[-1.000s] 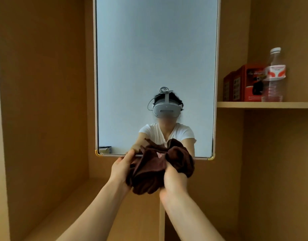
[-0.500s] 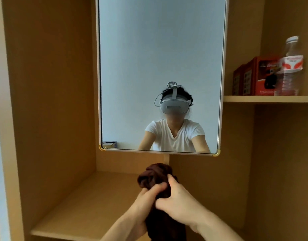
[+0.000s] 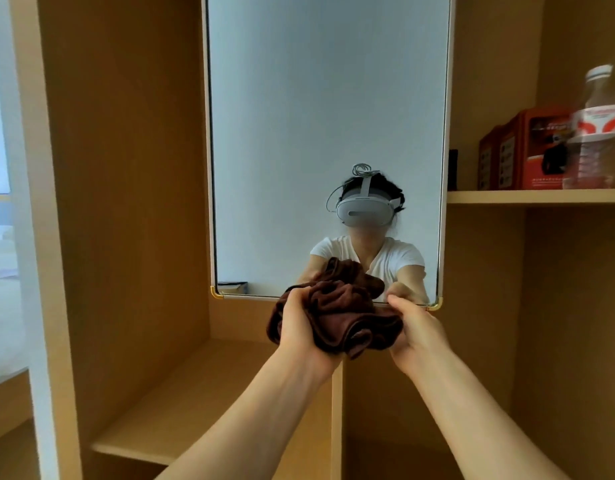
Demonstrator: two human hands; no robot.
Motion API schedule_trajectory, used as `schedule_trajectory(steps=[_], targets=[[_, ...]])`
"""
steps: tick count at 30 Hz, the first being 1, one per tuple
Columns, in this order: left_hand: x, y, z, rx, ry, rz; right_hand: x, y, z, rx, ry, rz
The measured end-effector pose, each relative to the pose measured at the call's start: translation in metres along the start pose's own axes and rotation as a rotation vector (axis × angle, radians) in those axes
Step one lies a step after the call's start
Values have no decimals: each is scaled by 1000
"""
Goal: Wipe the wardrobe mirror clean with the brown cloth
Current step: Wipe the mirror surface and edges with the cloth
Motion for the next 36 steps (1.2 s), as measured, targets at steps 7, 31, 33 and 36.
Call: schedule_trajectory(steps=[7, 31, 33, 36], targets=[[-3, 16, -20, 16, -56, 16, 4, 7, -8, 55, 105, -131], [-25, 25, -73, 102, -78, 246, -3, 9, -17, 67, 241, -85], [-24, 20, -68, 42, -103, 208, -3, 11, -17, 99, 231, -73], [-25, 8, -29, -21, -91, 167, -4, 17, -17, 127, 223, -45]])
Point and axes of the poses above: each hand's wrist, its own x-axis away from the middle knuckle, its own y-axis out of the back of the hand, z = x × y, the point moved 1 cm from there along -x, towards the middle knuckle, and after that the axes turned 14 degrees about x, right-handed, at the moved point
